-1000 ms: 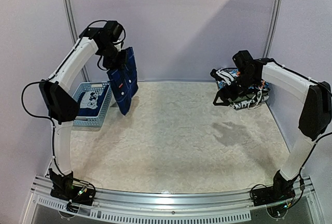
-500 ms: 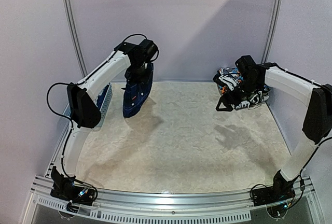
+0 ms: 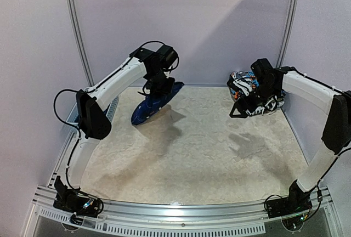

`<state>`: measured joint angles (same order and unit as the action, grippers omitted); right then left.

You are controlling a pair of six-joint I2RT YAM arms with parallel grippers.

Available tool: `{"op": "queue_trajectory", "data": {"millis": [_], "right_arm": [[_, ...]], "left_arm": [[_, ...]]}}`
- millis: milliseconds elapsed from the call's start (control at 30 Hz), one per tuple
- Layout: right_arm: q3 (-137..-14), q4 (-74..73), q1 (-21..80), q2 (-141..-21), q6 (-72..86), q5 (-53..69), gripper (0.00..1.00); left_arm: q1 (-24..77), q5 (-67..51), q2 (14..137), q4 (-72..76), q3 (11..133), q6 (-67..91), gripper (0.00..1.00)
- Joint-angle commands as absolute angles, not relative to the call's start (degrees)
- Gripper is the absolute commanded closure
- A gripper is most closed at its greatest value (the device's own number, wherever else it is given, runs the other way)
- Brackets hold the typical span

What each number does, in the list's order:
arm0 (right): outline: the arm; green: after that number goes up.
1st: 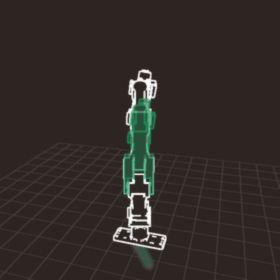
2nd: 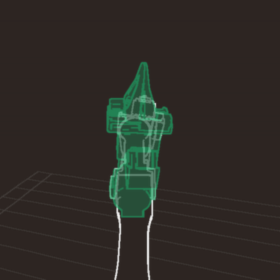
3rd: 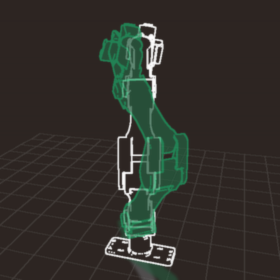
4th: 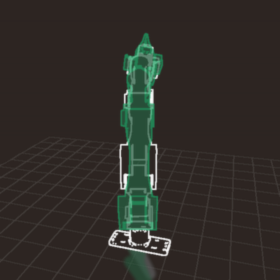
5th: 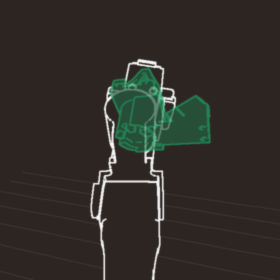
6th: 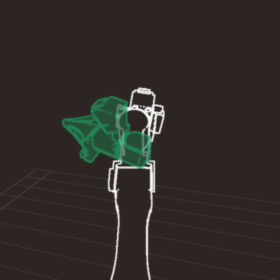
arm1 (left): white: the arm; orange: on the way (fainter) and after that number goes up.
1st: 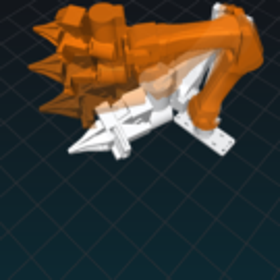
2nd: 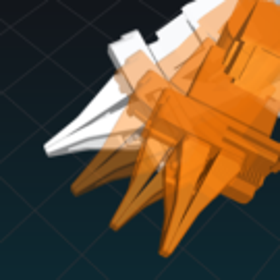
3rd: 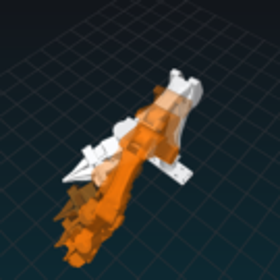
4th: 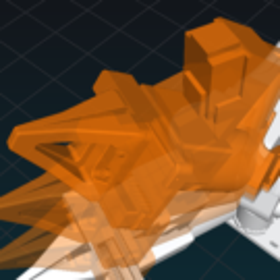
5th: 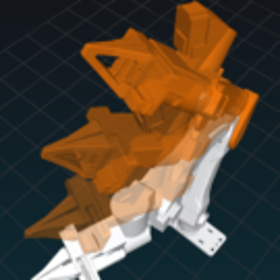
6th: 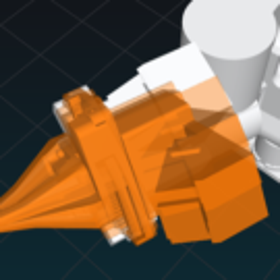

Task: Fold and stack the mixed laundry pile
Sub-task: Turn over the square-folded shirt at the center of the board, then pick up the square-folded shirt from the center of the board.

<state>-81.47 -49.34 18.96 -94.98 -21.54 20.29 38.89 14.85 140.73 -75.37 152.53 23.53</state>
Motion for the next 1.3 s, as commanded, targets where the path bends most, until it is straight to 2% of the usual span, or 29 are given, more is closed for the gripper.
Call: {"op": "queue_trajectory", "data": {"millis": [0, 67, 133, 267, 400, 500, 533, 600, 700, 833, 933, 1133, 1267], "right_arm": [[-80.26, -50.51, 17.29, -93.22, -19.33, 20.91, 0.08], [-79.78, -50.39, 16.12, -92.94, -17.80, 21.30, 0.07], [-79.51, -50.18, 14.43, -92.57, -16.44, 21.87, 0.06], [-74.75, -45.05, 12.46, -89.11, -12.22, 21.55, 0.01], [-64.34, -34.01, 12.35, -80.36, -6.90, 21.88, 0.01], [-59.04, -28.71, 12.26, -77.89, 1.92, 24.86, 0.01], [-58.08, -27.86, 12.19, -78.54, 4.48, 29.11, 0.01], [-56.97, -26.32, 12.12, -81.67, 5.38, 39.63, 0.01], [-56.99, -24.38, 12.22, -85.64, 7.37, 46.54, 0.01], [-58.50, -22.81, 13.05, -90.21, 9.93, 49.23, 0.01], [-60.04, -22.46, 15.14, -94.60, 10.88, 49.25, 0.01], [-69.12, -27.94, 20.72, -105.17, 12.00, 40.07, 0.01], [-72.49, -26.95, 21.82, -113.35, 14.91, 42.63, 0.01]], "left_arm": [[43.89, -4.26, 144.51, -63.06, 151.99, 30.33, 0.48], [44.97, -12.94, 144.52, -54.03, 150.16, 34.08, 0.31], [45.36, -16.72, 143.99, -49.09, 150.21, 36.19, 0.27], [44.07, -9.02, 138.34, -49.81, 147.05, 31.24, 0.18], [39.12, -2.67, 127.51, -49.81, 131.71, 26.29, 0.09], [33.51, -0.39, 120.73, -47.53, 116.17, 25.80, 0.07], [31.89, 0.68, 118.79, -46.50, 112.17, 24.98, 0.07], [29.32, 2.52, 116.09, -45.41, 106.32, 23.14, 0.06], [26.88, 1.50, 114.09, -45.51, 100.89, 21.67, 0.05], [25.68, 2.15, 113.88, -43.39, 97.06, 20.64, 0.05], [24.00, -1.67, 116.38, -41.47, 97.00, 21.02, 0.06], [23.67, -11.81, 120.27, -36.01, 96.20, 20.47, 0.07], [24.66, -11.46, 122.08, -36.64, 96.58, 20.10, 0.10]]}}
